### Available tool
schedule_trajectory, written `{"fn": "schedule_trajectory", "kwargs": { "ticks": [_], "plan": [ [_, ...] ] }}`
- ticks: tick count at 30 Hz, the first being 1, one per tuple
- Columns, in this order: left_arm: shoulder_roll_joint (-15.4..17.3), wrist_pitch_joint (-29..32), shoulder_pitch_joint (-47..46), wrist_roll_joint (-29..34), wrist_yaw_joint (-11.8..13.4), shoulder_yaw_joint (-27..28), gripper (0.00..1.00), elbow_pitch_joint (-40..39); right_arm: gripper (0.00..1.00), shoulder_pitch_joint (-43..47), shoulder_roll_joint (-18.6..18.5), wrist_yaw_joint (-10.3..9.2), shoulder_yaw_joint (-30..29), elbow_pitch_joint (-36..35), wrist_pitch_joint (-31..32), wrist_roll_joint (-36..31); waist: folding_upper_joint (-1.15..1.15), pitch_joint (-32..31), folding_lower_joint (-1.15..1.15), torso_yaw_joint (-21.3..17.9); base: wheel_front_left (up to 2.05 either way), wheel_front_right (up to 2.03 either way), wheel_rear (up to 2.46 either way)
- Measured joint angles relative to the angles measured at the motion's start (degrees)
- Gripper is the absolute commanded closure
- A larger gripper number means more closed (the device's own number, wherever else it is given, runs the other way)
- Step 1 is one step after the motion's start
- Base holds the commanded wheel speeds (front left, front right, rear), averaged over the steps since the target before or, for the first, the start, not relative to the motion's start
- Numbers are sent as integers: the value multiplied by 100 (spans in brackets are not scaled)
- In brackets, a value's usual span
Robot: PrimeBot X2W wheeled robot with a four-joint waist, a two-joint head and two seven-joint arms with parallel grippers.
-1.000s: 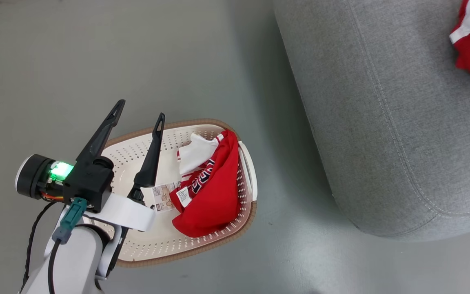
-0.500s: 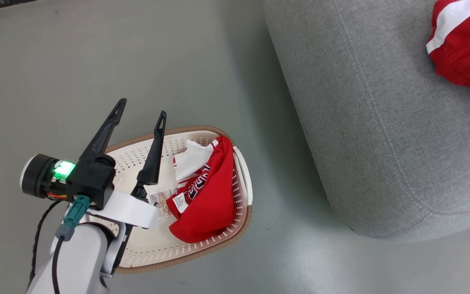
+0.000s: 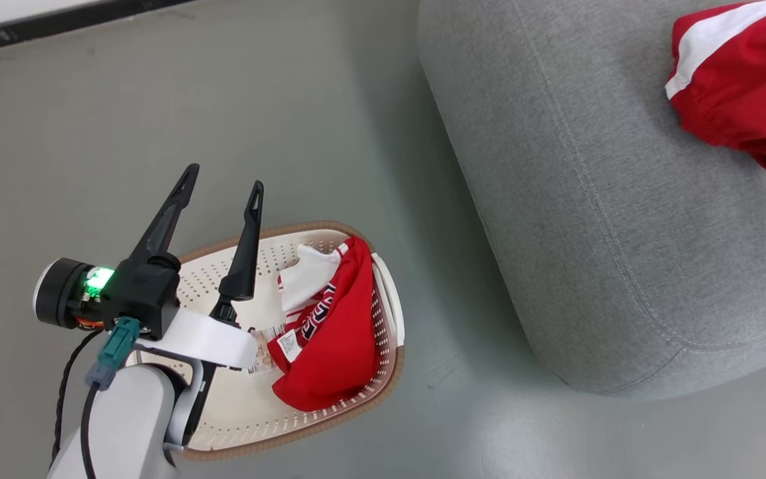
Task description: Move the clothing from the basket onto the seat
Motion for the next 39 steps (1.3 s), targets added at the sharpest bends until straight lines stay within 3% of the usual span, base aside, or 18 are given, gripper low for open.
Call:
{"fn": "schedule_trajectory", "kwargs": {
  "ticks": [21,39],
  "plan": [
    [-232,-109,250,-281,275,396,0,335,0,256,56,0,-136,-1673,-12,-817,0,-644,0,75,0,0,0],
    [-494,-116,769,-377,532,786,0,378,0,907,987,0,-470,-2599,-25,-1610,0,-1313,0,533,0,0,0]
  ]
}}
